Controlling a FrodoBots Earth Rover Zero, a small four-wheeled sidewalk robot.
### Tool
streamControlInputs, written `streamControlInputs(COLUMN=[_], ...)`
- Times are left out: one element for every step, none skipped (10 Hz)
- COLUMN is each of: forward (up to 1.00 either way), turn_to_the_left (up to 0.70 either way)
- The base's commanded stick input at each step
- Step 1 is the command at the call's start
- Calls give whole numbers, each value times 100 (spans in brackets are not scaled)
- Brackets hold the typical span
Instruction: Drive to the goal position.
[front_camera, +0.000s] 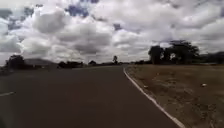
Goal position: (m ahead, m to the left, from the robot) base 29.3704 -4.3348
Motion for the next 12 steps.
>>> streamControlInputs(forward=[85,85,85,85,85,85,85,85,85,85,85,85], turn_to_the_left=[-12,0,0,0,0,0,0,0,0,0,-8,-17])
